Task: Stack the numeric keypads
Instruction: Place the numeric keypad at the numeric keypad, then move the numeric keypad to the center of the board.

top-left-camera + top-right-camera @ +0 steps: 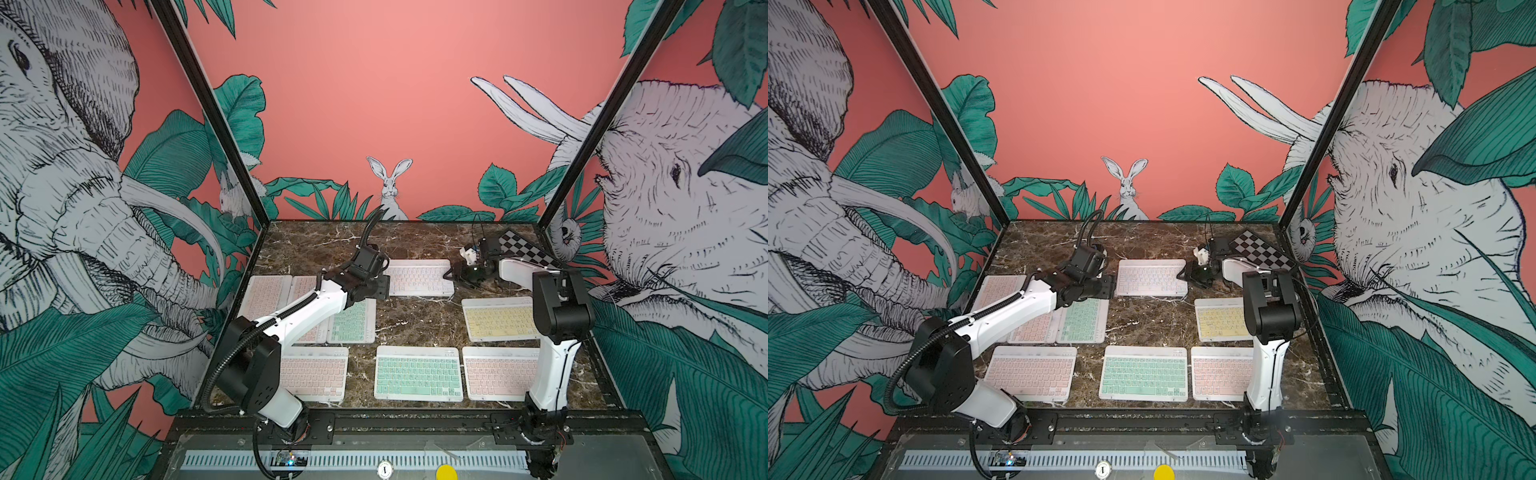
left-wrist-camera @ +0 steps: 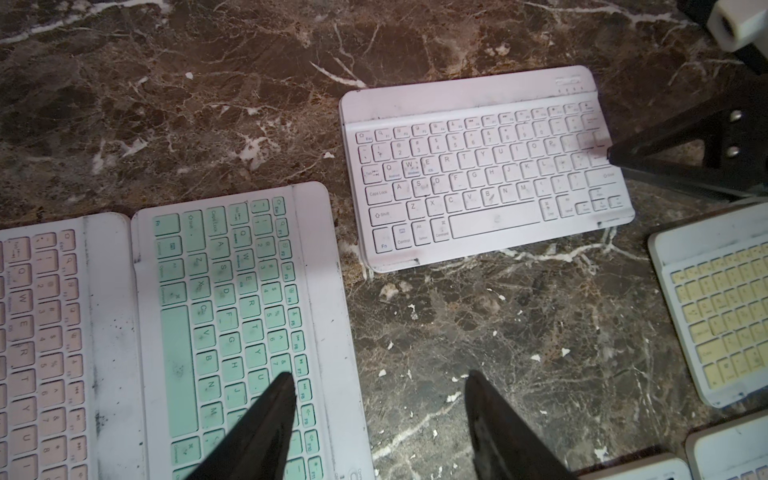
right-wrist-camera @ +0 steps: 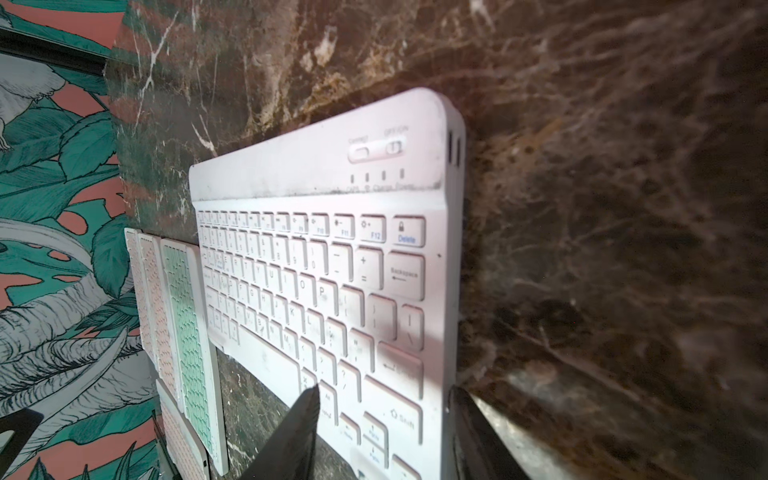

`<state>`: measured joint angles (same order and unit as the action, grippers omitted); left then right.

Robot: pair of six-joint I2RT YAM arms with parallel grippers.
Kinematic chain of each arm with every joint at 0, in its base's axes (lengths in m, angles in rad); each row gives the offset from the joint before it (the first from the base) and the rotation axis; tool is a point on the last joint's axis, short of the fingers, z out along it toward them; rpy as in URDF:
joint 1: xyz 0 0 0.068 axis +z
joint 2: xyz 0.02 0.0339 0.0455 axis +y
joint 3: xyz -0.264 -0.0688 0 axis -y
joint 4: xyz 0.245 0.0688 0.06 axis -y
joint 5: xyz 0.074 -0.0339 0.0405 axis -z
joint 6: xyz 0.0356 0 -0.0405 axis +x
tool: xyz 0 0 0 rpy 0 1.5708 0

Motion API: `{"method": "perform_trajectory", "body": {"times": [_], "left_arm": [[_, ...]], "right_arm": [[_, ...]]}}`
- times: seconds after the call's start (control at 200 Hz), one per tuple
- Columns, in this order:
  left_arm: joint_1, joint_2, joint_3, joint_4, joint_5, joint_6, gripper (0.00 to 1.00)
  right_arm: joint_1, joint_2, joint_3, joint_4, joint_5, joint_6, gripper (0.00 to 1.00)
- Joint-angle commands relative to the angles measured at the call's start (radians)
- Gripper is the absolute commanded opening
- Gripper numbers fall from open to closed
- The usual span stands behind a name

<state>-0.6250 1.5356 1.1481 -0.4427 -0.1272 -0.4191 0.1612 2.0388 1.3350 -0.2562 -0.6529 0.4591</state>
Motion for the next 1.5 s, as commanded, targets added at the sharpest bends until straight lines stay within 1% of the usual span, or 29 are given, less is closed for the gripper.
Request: {"method": "perform_trajectory", "body": {"times": [0.0,0.145,0.395,0.57,0.655,0.72,0.845,0.88,0.89,1.01,1.195,1.2,1.225,1.496], "left_arm": [[0.006,-0.052,-0.016,0.007,0.004,-0.001,0.67],[0.006,-0.052,-0.015,0.009,0.007,0.003,0.67],[0.007,-0.048,-0.009,0.013,0.018,0.008,0.67],[0.005,-0.049,-0.01,0.015,0.026,0.026,0.67],[0.003,-0.051,-0.02,0.02,0.042,0.04,0.67],[-0.006,-0.051,-0.025,0.023,0.06,0.054,0.67],[-0.041,-0.044,-0.03,0.023,0.068,0.099,0.67],[-0.049,-0.039,-0.03,0.025,0.077,0.1,0.67],[-0.05,-0.037,-0.032,0.026,0.081,0.098,0.67],[-0.063,-0.028,-0.06,0.078,0.138,0.082,0.66],[-0.07,0.006,-0.06,0.125,0.188,0.083,0.67],[-0.085,0.008,-0.059,0.125,0.188,0.083,0.66],[-0.098,0.014,-0.055,0.125,0.192,0.083,0.67],[-0.103,0.057,-0.047,0.147,0.215,0.055,0.66]], "right_arm": [[0.012,-0.021,0.024,-0.014,0.024,-0.007,0.49],[0.016,-0.023,0.032,-0.036,0.034,-0.016,0.49],[0.015,-0.048,0.047,-0.103,0.106,-0.061,0.5],[0.015,-0.109,0.029,-0.128,0.163,-0.085,0.5],[0.015,-0.186,-0.015,-0.122,0.207,-0.088,0.5],[0.016,-0.259,-0.1,-0.121,0.256,-0.083,0.5],[0.016,-0.411,-0.26,-0.096,0.309,-0.052,0.51],[0.015,-0.429,-0.298,-0.091,0.318,-0.043,0.51],[0.015,-0.466,-0.315,-0.091,0.322,-0.041,0.51],[0.017,-0.573,-0.437,-0.097,0.358,-0.027,0.53],[0.017,-0.638,-0.538,-0.123,0.406,-0.043,0.54],[0.017,-0.639,-0.542,-0.123,0.407,-0.042,0.54],[0.017,-0.64,-0.548,-0.121,0.407,-0.042,0.54],[0.018,-0.605,-0.581,-0.101,0.412,-0.052,0.54]]}}
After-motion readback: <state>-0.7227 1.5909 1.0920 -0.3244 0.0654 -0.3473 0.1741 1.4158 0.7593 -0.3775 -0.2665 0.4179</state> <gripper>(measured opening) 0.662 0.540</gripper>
